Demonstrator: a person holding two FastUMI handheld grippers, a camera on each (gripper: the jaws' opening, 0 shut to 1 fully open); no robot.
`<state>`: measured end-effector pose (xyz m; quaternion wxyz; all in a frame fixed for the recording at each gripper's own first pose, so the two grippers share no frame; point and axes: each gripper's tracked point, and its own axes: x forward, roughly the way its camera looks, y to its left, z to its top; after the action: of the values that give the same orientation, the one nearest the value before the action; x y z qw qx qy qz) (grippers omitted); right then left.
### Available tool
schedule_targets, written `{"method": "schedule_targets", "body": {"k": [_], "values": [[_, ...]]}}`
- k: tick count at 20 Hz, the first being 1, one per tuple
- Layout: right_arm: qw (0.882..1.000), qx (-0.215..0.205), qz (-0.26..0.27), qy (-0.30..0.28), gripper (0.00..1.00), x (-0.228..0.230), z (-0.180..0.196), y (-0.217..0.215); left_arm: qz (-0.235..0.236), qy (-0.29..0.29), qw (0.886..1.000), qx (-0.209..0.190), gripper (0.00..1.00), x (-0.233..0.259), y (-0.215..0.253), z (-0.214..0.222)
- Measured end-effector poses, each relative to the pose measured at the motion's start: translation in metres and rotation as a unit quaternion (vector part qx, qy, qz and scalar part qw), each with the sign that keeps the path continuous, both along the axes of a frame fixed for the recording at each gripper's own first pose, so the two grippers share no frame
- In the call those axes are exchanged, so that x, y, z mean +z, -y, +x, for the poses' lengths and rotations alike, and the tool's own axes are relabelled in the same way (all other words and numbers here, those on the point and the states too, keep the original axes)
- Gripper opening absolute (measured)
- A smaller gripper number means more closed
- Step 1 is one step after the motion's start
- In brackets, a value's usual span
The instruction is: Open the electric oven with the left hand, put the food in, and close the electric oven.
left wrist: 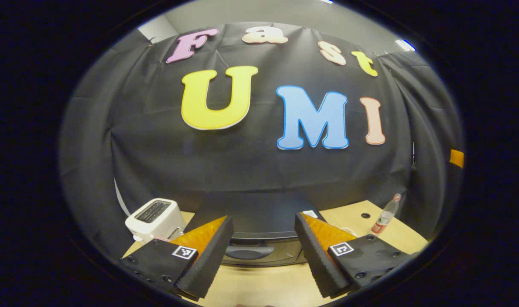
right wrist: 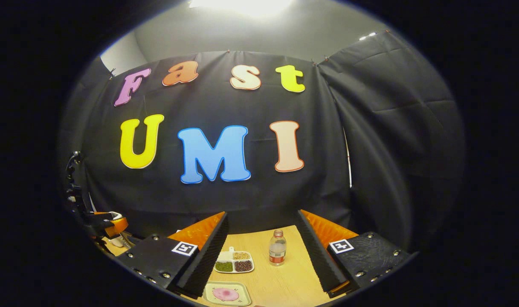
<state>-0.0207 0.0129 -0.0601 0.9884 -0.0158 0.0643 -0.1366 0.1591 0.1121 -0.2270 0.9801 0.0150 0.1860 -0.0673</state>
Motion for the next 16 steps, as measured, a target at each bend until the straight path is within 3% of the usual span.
{"method": "schedule_targets", "body": {"k": [4,9,16], "values": [[0.999,-0.032,-0.008,-0.019,0.97,-0.011,-0.011,0.000,0.015,-0.051,0.998,-0.017,1.00,-0.061,-0.008,0.024],[0.998,-0.052,-0.026,-0.033,0.97,-0.013,-0.018,-0.001,0.033,-0.085,0.996,-0.013,0.99,-0.104,-0.013,0.037],[0.997,-0.060,-0.031,-0.035,0.97,-0.009,-0.012,-0.007,0.034,-0.083,0.996,0.002,1.00,-0.112,-0.019,0.037]]}}
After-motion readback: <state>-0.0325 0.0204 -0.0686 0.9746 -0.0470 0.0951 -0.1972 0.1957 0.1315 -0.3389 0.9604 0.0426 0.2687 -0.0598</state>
